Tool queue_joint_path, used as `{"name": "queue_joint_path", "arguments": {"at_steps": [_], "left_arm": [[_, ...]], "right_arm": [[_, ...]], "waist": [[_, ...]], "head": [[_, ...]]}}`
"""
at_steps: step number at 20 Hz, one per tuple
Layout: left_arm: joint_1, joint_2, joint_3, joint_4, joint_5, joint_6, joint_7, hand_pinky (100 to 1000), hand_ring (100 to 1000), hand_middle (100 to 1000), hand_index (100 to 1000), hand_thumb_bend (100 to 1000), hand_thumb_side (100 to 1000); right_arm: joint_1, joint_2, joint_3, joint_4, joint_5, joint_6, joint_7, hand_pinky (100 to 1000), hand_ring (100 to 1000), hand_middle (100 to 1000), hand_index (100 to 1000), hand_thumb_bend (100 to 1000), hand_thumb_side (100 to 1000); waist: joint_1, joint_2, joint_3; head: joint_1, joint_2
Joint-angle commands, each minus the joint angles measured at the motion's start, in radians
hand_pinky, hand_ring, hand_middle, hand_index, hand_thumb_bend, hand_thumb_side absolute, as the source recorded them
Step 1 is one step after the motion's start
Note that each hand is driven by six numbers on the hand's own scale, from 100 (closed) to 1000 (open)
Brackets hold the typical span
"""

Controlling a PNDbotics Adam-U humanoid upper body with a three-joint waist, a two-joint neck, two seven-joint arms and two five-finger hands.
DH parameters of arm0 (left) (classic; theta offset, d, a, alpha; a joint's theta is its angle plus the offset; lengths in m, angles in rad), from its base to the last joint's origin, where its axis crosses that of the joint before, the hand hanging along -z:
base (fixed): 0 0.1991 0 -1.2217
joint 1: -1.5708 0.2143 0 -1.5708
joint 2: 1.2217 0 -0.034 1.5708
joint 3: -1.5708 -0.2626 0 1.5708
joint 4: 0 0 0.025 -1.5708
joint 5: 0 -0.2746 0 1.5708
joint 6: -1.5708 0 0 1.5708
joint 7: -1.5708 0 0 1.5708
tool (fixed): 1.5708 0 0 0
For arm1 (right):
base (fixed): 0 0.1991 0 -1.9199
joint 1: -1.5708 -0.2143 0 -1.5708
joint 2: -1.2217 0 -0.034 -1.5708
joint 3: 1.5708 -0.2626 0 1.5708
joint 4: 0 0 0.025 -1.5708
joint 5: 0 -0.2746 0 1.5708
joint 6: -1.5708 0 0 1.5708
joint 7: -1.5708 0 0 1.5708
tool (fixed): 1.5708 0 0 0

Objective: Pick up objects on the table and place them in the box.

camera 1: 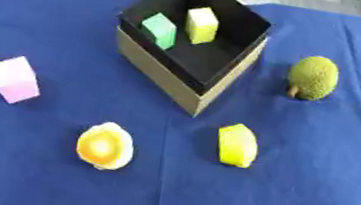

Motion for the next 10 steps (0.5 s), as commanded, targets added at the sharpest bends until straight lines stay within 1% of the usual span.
{"name": "queue_joint_path", "arguments": {"at_steps": [1,10], "left_arm": [[-0.011,0.019,0.000,-0.016,0.000,-0.001,-0.003,776,735,635,780,148,593],[-0.014,0.020,-0.004,-0.016,0.002,-0.001,-0.007,775,735,634,780,145,594]], "right_arm": [[-0.012,-0.063,-0.002,-0.014,-0.009,0.021,0.011,853,839,758,792,114,100],[-0.065,-0.133,0.044,-0.014,0.005,0.101,0.086,855,847,771,802,188,100]], "waist": [[0.000,-0.021,0.000],[-0.004,-0.008,0.008]], "head": [[-0.003,-0.006],[-0.013,-0.010]]}}
